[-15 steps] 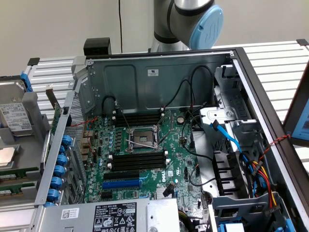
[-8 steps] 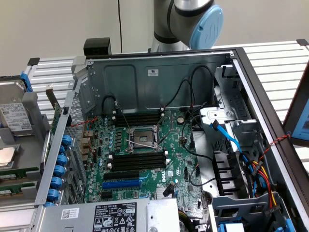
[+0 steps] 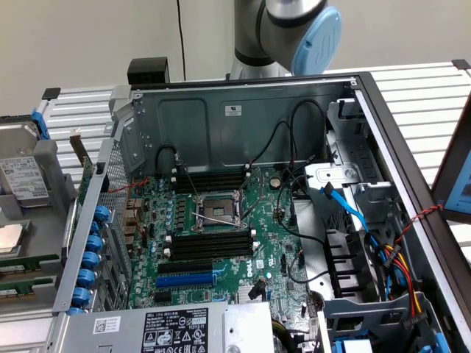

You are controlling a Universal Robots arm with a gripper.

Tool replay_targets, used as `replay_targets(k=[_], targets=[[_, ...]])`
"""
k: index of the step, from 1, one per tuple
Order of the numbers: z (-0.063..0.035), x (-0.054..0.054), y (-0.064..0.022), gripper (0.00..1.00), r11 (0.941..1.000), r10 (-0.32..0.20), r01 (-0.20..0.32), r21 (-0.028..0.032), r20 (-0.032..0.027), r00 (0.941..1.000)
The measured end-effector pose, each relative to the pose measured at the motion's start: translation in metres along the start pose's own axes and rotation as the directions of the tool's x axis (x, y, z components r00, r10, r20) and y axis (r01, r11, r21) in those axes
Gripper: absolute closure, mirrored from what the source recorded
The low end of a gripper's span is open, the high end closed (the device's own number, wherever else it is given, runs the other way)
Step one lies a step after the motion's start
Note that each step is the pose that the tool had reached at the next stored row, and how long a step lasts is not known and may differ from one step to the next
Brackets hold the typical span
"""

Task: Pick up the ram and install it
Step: 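Pick up the ram and move it above insertion slot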

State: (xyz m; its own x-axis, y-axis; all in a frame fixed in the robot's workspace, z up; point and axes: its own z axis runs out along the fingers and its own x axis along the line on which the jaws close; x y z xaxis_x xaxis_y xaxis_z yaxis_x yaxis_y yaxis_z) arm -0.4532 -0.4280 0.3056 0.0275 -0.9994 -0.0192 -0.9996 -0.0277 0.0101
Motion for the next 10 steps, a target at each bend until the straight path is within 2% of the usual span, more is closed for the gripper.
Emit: replay_targets(k=[2,5,10], targets=[[0.0038,0.001,-0.0001,0.82,1.0000,0.000,0.000,0.0003,0.0067,1.0000],[0.0091,0.001,-0.0006,0.82,1.0000,0.000,0.000,0.0004,0.0137,0.9999],[0.0180,0.003,-0.0033,0.82,1.0000,0.000,0.000,0.0004,0.0145,0.9999]])
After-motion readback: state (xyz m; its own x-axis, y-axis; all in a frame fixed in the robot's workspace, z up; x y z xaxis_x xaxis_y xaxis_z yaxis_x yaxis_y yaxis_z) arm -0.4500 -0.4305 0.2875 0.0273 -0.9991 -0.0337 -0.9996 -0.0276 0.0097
